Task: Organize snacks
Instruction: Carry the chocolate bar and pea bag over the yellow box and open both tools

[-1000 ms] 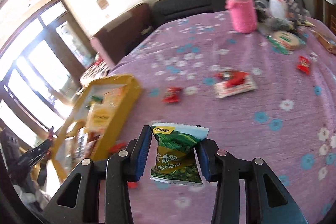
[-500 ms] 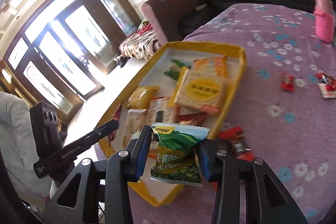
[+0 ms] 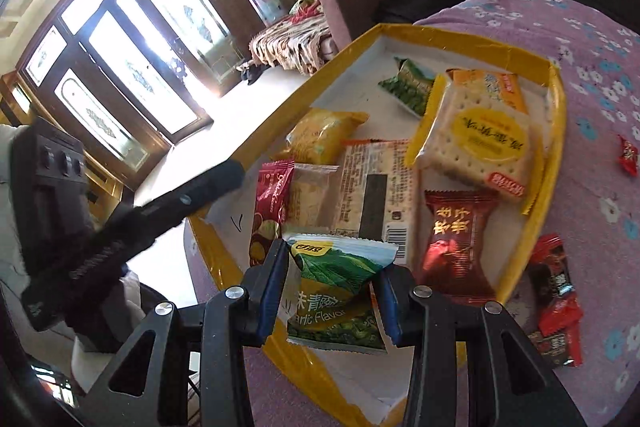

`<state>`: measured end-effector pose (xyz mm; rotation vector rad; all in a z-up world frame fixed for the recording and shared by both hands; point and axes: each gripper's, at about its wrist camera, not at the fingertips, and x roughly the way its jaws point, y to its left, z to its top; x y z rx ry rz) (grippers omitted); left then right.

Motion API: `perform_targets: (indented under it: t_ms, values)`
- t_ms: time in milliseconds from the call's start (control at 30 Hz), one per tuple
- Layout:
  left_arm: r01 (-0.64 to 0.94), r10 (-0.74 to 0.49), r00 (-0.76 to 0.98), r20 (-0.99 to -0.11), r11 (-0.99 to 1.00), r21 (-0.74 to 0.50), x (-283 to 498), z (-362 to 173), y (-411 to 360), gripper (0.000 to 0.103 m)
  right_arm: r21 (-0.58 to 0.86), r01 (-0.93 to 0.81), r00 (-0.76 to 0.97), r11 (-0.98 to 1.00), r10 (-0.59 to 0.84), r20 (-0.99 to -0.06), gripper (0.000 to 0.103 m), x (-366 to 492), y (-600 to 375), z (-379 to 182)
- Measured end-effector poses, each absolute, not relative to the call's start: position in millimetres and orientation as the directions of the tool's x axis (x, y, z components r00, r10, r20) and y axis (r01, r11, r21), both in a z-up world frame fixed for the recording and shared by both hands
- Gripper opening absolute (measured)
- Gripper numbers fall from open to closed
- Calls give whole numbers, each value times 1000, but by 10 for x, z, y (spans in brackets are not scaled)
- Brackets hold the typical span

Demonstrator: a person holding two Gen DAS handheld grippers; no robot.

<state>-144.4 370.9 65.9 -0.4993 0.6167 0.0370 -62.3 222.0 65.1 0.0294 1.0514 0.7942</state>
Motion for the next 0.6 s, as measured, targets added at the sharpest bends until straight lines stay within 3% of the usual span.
perform_targets:
  t_ms: [67,167,600]
  values:
    - [-203,-57,833,-551,894,-399,-1469,734,3674,62,378,-574,243,727,592,-769,44,-608,2274,605]
    - [-258,20,835,-549,897,-360,-1498,803,3668,74,386,-575,232,722,596,-769,45,-602,2313,568]
    - [-231,-47,851,-523,862,-452,-1580,918,3614,75,467,-465,395,752,648,-651,57,-475,1226,1089]
